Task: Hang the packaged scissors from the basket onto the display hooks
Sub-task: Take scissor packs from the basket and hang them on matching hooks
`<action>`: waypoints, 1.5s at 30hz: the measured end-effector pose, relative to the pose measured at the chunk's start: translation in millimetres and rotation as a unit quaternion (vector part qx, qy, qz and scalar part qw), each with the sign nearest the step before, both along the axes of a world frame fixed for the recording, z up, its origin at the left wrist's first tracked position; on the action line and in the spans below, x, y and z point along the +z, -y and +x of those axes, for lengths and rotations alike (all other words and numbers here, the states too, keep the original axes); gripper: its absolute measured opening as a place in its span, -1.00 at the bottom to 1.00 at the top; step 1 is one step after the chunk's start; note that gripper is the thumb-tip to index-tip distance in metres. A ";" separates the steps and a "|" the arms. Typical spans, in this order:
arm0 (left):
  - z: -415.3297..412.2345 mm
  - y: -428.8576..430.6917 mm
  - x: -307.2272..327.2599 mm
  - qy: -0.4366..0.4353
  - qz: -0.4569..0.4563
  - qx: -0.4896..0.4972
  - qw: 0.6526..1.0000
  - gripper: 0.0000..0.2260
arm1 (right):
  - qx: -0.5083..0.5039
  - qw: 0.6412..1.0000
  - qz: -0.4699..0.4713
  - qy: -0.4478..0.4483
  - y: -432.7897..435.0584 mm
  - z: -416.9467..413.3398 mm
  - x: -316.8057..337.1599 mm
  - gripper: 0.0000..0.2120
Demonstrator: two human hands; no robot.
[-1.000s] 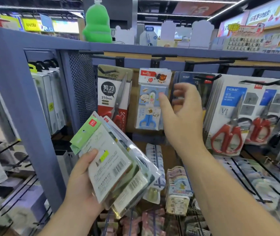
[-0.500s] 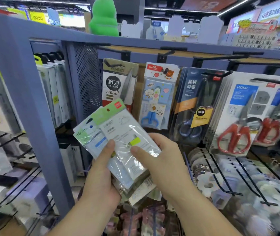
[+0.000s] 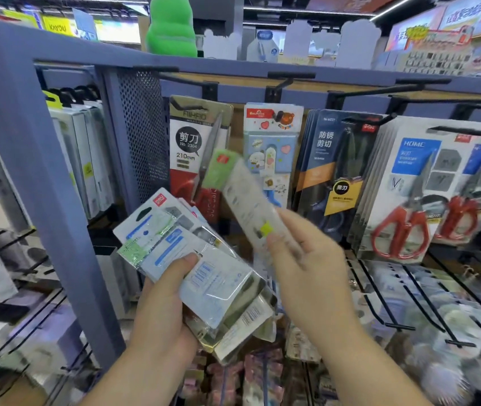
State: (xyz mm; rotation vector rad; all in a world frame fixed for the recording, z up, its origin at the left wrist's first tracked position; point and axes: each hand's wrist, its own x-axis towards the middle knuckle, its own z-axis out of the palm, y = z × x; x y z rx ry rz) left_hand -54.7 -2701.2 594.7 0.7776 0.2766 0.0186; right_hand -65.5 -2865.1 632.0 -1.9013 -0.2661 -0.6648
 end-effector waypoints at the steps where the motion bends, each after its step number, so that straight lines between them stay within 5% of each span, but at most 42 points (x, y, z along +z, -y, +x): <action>1: 0.4 1.4 1.1 0.001 0.000 0.000 1.000 -0.70 | 0.009 0.999 -0.032 0.007 -4.3 -0.7 -6.5 -0.63; 4: 1.2 3.2 3.6 0.006 -0.003 -0.012 1.000 -0.64 | 0.068 0.996 -0.040 -0.046 -15.5 -5.2 -13.7 -0.73; 7: 0.5 1.1 1.8 -0.003 0.003 -0.022 1.000 -0.51 | 0.129 0.982 -0.007 -0.137 -9.3 -5.2 -1.4 -0.53; 11: -3.3 0.9 -1.3 -0.015 0.024 -0.072 0.997 -0.45 | 0.098 0.967 -0.027 -0.235 3.0 17.7 18.2 -0.86; 16: -6.5 4.2 -0.4 -0.030 0.054 -0.071 0.996 -0.49 | 0.126 0.943 -0.065 -0.302 2.5 40.7 30.6 -0.14; 19: -7.1 -0.5 -0.9 -0.033 0.057 -0.066 0.996 -0.51 | 0.181 0.931 0.030 -0.317 5.3 46.7 35.8 -0.39; 22: -6.5 -6.1 -1.5 -0.035 0.051 -0.060 0.996 -0.43 | 0.232 0.917 0.145 -0.289 13.1 44.8 40.8 -0.57; 27: 0.2 -6.4 4.2 -0.036 0.048 -0.041 0.997 -0.40 | 0.208 0.954 0.116 -0.183 32.0 43.1 53.5 -0.41; 33: 4.9 -7.4 8.2 -0.025 0.055 -0.036 0.998 -0.47 | 0.179 0.960 0.195 -0.094 32.2 44.7 71.3 -0.88; 41: 4.5 -16.2 8.6 -0.016 0.069 -0.014 0.997 -0.52 | 0.099 0.989 0.102 0.031 21.5 47.7 91.5 -0.86; 45: 1.7 -22.9 9.5 -0.007 0.077 -0.004 0.997 -0.50 | 0.123 0.983 0.134 0.006 20.7 50.2 93.7 -0.75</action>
